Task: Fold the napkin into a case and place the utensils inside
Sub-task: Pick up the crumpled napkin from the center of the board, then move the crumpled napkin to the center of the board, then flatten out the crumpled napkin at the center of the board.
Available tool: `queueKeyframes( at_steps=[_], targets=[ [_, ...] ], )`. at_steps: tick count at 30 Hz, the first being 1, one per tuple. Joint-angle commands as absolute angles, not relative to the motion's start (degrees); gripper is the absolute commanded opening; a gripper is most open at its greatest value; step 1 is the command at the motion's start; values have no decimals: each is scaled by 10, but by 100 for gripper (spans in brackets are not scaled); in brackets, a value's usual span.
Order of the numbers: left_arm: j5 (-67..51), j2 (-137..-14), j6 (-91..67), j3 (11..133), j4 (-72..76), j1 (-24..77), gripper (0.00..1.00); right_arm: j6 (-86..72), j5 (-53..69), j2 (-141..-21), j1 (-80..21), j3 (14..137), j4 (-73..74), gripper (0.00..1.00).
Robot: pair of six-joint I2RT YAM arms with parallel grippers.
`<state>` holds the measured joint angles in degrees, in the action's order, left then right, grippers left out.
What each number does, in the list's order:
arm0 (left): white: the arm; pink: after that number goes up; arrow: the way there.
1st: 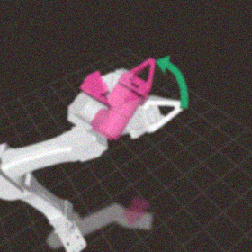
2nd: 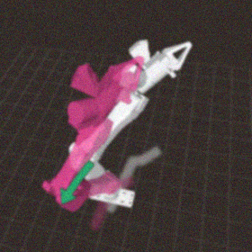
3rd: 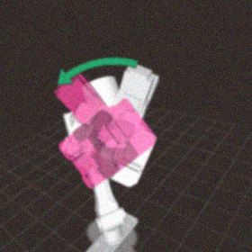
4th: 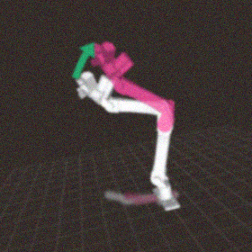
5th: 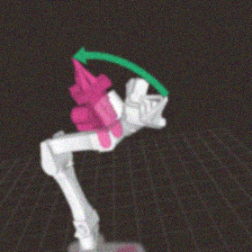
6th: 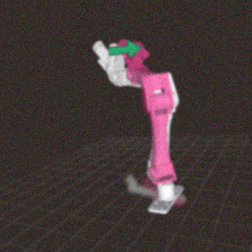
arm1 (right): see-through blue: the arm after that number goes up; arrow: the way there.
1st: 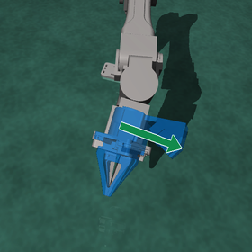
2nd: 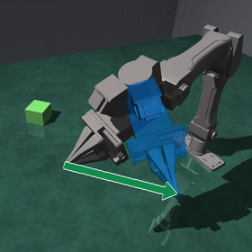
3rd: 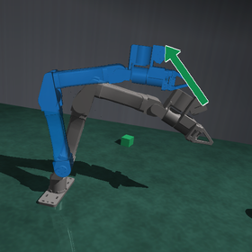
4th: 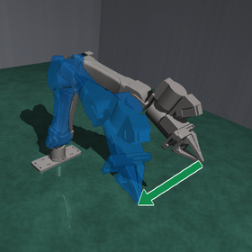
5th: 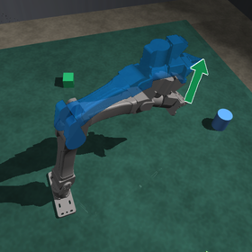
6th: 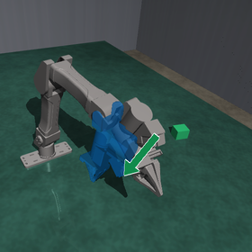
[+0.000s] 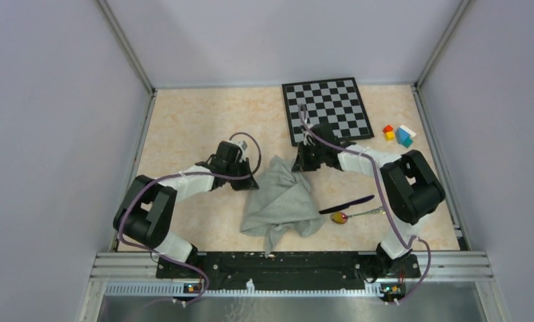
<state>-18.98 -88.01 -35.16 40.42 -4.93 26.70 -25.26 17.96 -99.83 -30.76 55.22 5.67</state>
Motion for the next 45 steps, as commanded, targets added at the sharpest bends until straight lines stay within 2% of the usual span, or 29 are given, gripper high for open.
queueKeyframes(
  at_steps=[1, 4, 8, 12, 14, 15, 16, 17, 19, 21, 22, 23, 26, 31, 35, 40, 42, 45],
  targets=[
    [-131, -836, -332, 501, -117, 199, 0, -244, 164, -1008, -317, 699, 74, 0],
    [-114, -798, -285, 621, -197, 145, 0, -219, 149, -1037, -317, 836, 146, 0],
    [-23, -743, -220, 752, -267, 122, 0, -187, 113, -1060, -317, 1023, 223, 0],
    [34, -663, -189, 789, -285, 121, 0, -181, 133, -1077, -317, 1183, 283, 0],
    [39, -617, -200, 759, -286, 122, 4, -200, 179, -1062, -318, 1172, 274, 0],
    [33, -593, -206, 733, -289, 122, 11, -215, 208, -1044, -321, 1139, 258, 0],
    [31, -569, -211, 706, -295, 122, 21, -231, 233, -1024, -328, 1084, 230, 7],
    [38, -547, -216, 676, -309, 121, 32, -254, 261, -998, -338, 1024, 199, 23],
    [80, -508, -231, 624, -353, 121, 42, -277, 321, -938, -369, 876, 120, 40],
    [114, -475, -249, 597, -395, 121, 70, -293, 343, -896, -403, 748, 59, 60],
    [126, -460, -258, 590, -410, 121, 90, -296, 341, -880, -415, 701, 46, 66],
    [134, -448, -264, 583, -419, 121, 98, -295, 337, -870, -423, 658, 41, 69],
    [128, -421, -263, 564, -404, 121, 99, -260, 275, -855, -416, 602, 88, 75],
    [62, -479, -285, 546, -337, 121, 99, -200, 141, -885, -381, 651, 148, 78],
    [18, -573, -303, 555, -292, 121, 99, -235, 110, -949, -374, 694, 87, 78],
    [36, -714, -361, 588, -309, 107, 99, -276, 69, -1056, -423, 769, 19, 76],
    [52, -767, -426, 600, -372, 77, 99, -259, 68, -1090, -449, 790, -5, 75],
    [16, -766, -500, 526, -372, 1, 98, -197, 77, -1124, -475, 786, -89, 74]
  ],
)
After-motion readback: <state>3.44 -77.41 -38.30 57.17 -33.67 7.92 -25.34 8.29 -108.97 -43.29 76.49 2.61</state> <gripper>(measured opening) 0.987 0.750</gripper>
